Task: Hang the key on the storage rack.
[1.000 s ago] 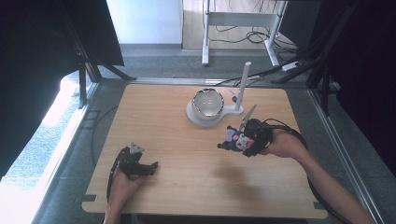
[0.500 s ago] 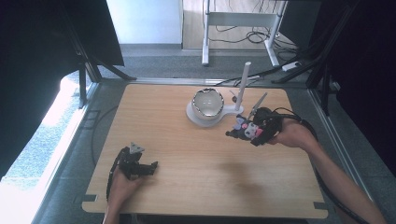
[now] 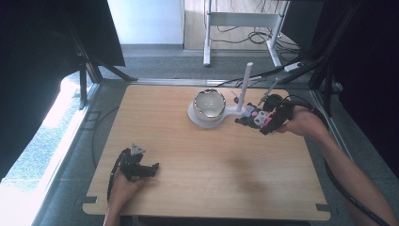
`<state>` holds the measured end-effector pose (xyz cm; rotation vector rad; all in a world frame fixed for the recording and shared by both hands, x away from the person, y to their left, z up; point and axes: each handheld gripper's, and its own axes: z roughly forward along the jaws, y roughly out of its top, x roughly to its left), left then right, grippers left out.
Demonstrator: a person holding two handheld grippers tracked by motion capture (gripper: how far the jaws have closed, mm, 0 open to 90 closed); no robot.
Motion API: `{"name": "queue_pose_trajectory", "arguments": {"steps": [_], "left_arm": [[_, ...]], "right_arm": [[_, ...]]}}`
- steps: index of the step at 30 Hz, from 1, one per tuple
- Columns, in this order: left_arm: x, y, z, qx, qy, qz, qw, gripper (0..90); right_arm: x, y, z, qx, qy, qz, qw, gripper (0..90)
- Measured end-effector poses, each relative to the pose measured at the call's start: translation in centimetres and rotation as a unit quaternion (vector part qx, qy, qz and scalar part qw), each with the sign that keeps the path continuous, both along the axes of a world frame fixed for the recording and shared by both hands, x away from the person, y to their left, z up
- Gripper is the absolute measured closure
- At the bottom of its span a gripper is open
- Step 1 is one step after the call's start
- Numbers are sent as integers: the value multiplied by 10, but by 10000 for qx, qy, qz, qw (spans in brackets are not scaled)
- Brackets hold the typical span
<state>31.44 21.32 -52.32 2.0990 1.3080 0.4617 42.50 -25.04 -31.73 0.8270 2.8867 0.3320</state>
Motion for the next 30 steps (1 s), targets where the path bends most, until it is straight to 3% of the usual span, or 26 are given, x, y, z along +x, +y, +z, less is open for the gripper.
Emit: {"name": "queue_pose_trajectory", "arguments": {"steps": [13, 30], "left_arm": [[0, 0, 0, 1, 5, -4, 10000, 7], [0, 0, 0, 3, 4, -2, 10000, 6]], "right_arm": [[21, -17, 19, -30, -111, -393, 9992, 457], [51, -38, 43, -32, -483, -738, 9961, 457]]}}
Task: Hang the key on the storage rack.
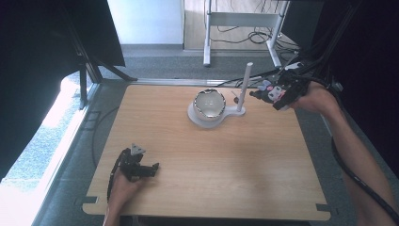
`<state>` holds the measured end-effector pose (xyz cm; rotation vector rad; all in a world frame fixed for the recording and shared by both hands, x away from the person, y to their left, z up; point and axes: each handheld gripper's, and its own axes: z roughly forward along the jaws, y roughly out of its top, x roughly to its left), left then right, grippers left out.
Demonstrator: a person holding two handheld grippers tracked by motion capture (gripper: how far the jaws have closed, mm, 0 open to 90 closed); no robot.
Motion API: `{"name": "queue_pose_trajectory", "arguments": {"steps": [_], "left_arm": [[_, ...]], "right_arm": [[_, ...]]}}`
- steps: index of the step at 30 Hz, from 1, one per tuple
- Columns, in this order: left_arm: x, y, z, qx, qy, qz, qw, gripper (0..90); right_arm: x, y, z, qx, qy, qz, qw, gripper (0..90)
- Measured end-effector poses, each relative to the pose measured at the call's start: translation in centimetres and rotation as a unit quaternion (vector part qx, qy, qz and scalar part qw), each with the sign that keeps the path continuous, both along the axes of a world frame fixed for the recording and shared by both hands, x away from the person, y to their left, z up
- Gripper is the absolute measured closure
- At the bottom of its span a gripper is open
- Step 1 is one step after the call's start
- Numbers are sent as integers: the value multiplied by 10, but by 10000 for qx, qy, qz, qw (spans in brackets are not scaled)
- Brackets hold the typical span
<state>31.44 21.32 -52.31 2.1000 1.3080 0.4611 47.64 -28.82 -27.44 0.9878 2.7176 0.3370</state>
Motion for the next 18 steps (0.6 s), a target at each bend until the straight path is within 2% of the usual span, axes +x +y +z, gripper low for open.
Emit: {"name": "queue_pose_trajectory", "arguments": {"steps": [18], "left_arm": [[0, 0, 0, 0, 2, -4, 10000, 6]], "right_arm": [[34, -2, 6, 24, -185, -104, 9998, 457]]}}
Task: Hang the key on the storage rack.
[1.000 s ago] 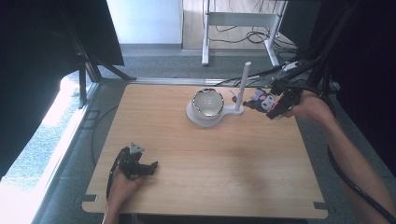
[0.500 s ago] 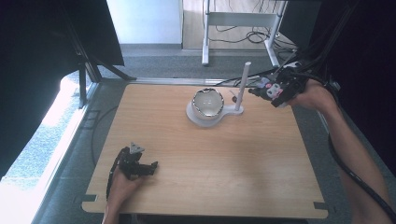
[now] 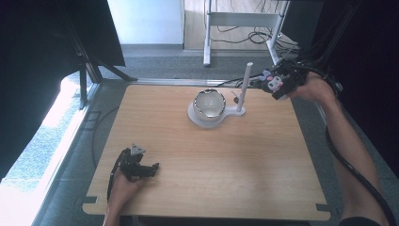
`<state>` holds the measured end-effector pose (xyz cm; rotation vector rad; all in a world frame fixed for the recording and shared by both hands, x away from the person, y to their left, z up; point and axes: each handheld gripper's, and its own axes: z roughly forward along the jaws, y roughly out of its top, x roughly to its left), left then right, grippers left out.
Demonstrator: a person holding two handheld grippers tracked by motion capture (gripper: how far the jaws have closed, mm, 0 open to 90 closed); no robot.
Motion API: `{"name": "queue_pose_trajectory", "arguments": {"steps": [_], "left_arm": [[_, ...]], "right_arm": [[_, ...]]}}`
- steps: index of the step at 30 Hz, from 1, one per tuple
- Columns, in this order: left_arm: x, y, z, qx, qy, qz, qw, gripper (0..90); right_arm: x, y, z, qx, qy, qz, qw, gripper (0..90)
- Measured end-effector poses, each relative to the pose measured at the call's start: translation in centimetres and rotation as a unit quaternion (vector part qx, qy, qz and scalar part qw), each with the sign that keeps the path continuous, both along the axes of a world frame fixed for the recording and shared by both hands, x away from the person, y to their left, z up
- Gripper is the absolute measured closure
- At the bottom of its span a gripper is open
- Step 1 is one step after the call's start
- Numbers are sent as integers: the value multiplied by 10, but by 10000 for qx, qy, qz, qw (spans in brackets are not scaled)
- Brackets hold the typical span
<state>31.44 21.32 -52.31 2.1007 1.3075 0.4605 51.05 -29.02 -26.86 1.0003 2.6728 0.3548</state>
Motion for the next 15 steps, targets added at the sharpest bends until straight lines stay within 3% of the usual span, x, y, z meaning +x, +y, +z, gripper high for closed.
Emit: {"name": "queue_pose_trajectory", "arguments": {"steps": [15], "left_arm": [[0, 0, 0, 1, -1, -1, 10000, 6]], "right_arm": [[25, 7, -1, -1, -118, -156, 9998, 457]]}}
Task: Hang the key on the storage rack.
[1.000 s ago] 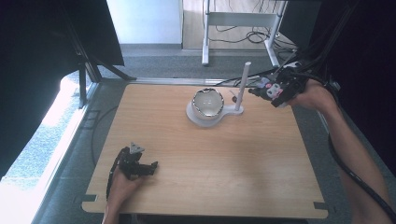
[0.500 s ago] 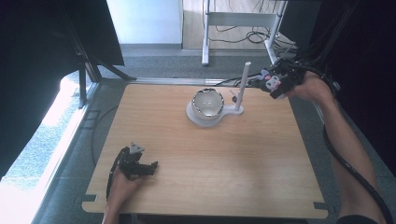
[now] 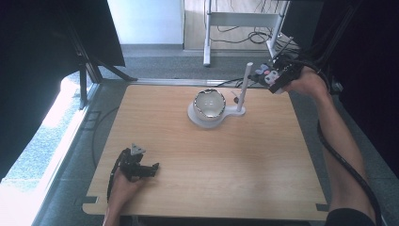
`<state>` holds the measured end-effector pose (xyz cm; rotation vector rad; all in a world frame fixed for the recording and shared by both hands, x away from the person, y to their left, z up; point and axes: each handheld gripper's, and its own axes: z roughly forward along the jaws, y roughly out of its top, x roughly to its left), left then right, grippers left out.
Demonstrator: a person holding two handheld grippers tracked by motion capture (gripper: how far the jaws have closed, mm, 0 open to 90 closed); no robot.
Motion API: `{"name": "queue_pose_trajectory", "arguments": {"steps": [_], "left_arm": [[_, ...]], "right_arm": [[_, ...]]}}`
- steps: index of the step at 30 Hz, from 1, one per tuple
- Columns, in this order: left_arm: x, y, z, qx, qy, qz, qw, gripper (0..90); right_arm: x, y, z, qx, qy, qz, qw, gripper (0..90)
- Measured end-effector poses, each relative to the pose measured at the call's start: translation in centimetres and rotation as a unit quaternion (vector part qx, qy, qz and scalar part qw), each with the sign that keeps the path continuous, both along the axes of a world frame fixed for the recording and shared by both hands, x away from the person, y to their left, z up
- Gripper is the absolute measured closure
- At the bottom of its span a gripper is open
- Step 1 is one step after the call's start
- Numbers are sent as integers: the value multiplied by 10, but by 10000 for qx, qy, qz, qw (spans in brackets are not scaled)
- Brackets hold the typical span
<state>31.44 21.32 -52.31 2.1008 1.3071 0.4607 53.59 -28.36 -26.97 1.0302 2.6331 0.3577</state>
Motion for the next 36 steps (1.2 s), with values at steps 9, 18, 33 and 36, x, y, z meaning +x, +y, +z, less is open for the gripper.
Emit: {"name": "queue_pose_trajectory", "arguments": {"steps": [9, 18, 33, 36], "left_arm": [[0, 0, 0, 0, 1, 2, 10000, 7], [0, 0, 0, -1, 1, 0, 10000, 7], [0, 0, 0, -2, 1, -1, 10000, 7], [0, 0, 0, 0, 0, 1, 10000, 6]], "right_arm": [[8, 5, 0, 41, -101, -54, 9999, 457], [4, 17, -4, 69, -8, 121, 9999, 457], [-8, 26, -32, -198, 497, 377, 9979, 454], [-4, 28, -38, -337, 558, 389, 9971, 453]]}}
